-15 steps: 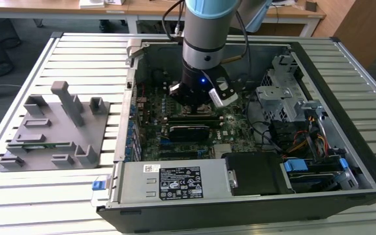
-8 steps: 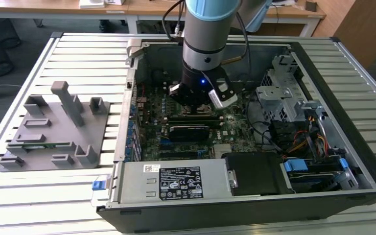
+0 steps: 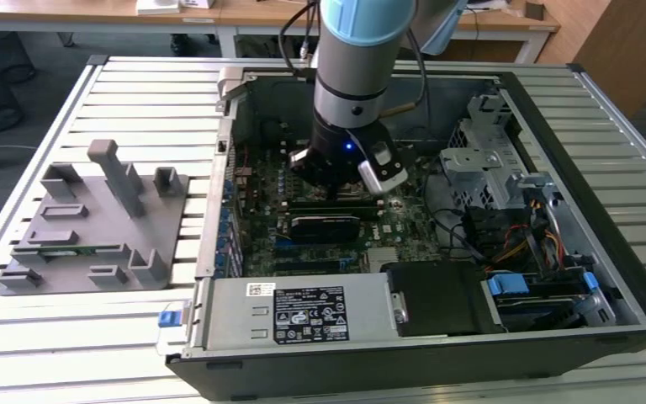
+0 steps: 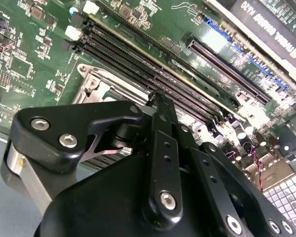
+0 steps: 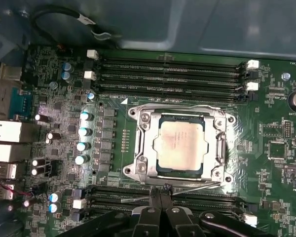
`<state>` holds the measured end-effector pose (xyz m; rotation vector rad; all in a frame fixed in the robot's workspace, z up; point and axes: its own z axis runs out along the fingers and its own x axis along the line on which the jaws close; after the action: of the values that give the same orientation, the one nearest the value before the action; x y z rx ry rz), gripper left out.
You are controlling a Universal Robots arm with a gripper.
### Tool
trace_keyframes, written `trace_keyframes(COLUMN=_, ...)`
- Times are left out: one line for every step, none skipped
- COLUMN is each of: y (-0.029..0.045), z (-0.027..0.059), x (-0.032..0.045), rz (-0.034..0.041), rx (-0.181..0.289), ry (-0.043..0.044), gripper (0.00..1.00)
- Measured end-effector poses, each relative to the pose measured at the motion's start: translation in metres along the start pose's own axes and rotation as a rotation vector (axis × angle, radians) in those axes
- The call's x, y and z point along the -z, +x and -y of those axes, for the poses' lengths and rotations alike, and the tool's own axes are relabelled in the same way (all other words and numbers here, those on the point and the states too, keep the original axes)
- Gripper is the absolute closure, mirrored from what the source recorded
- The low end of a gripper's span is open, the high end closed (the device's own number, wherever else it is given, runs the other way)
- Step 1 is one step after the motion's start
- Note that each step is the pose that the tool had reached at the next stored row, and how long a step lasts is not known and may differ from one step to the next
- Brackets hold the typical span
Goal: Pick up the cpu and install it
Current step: 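Install the second cpu locking lever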
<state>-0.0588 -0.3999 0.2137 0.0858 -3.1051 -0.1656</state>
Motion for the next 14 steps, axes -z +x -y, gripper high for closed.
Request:
trace_keyframes(y=0.0001, z=0.0006, x=-0.0003, rz=0.0001, rx=0.000, ry=-0.0025, gripper=0.89)
trace_keyframes(y=0.0003, z=0.0010, x=-0.0008, rz=0.0003, rx=0.000, ry=-0.0046, gripper=0.89)
trace_keyframes(y=0.0007, z=0.0013, x=-0.0013, rz=0.0004, rx=0.000, ry=-0.0067, gripper=0.89)
trace_keyframes(y=0.0016, z=0.0014, x=-0.0020, rz=0.0005, rx=0.000, ry=-0.0091, gripper=0.89)
trace_keyframes(y=0.0034, z=0.0016, x=-0.0026, rz=0.0006, rx=0.000, ry=-0.0119, gripper=0.89)
trace_keyframes(y=0.0052, z=0.0017, x=-0.0033, rz=0.0008, rx=0.001, ry=-0.0148, gripper=0.89)
trace_keyframes(y=0.0069, z=0.0017, x=-0.0039, rz=0.0010, rx=0.001, ry=-0.0190, gripper=0.89)
trace_keyframes(y=0.0084, z=0.0018, x=-0.0044, rz=0.0013, rx=0.001, ry=-0.0235, gripper=0.89)
trace_keyframes(y=0.0095, z=0.0019, x=-0.0048, rz=0.0014, rx=0.001, ry=-0.0282, gripper=0.89)
trace_keyframes(y=0.0105, z=0.0022, x=-0.0054, rz=0.0018, rx=0.001, ry=-0.0331, gripper=0.89)
trace_keyframes(y=0.0112, z=0.0024, x=-0.0058, rz=0.0020, rx=0.001, ry=-0.0376, gripper=0.89)
trace_keyframes(y=0.0115, z=0.0026, x=-0.0064, rz=0.0021, rx=0.001, ry=-0.0412, gripper=0.89)
trace_keyframes(y=0.0117, z=0.0031, x=-0.0068, rz=0.0023, rx=0.002, ry=-0.0447, gripper=0.89)
trace_keyframes(y=0.0119, z=0.0040, x=-0.0070, rz=0.0026, rx=0.002, ry=-0.0482, gripper=0.89)
